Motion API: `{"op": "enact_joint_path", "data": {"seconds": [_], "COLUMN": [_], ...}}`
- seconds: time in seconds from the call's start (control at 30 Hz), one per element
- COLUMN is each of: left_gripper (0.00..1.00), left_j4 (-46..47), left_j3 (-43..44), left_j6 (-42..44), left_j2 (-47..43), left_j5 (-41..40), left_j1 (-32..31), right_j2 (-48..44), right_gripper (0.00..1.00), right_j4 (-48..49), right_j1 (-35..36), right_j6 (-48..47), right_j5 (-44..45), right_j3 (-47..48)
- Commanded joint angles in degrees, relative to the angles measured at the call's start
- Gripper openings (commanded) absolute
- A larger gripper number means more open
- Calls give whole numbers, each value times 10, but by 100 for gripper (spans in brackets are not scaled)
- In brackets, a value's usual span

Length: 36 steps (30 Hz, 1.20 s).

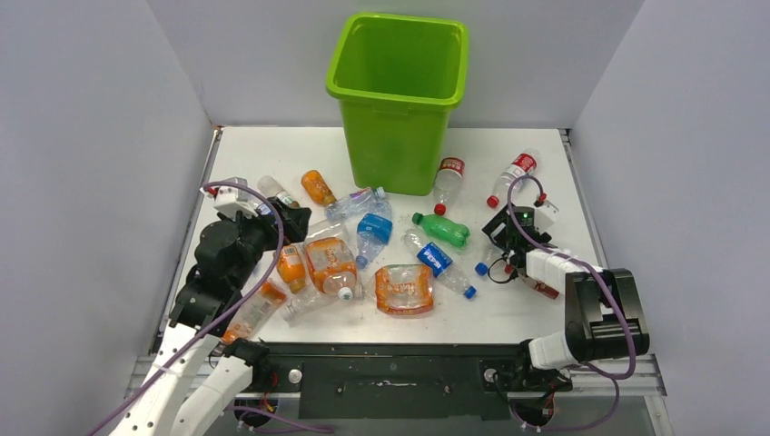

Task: Put the plastic bottles in the bin
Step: Pick up the plastic bottle at the center of the board.

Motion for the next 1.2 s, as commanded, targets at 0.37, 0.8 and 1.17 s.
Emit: {"op": "enact_joint_path", "data": {"seconds": [0.37, 0.8, 1.17], "left_gripper": [96, 96, 96], "left_j4": [50, 161, 365], "left_j3": [-14, 11, -13], "left_j6": [1, 18, -39], "left_j2": [-23, -27, 67], "left_j5": [6, 251, 359], "left_j1": [-3, -37, -213], "right_j2": [-130, -539, -435], "right_gripper": [34, 37, 33], "right_j4": [-13, 83, 388], "right_j1": [53, 255, 308], "right_j6": [-6, -108, 21], "right_j5": [-9, -203, -324], "right_j3": [43, -11, -22]}}
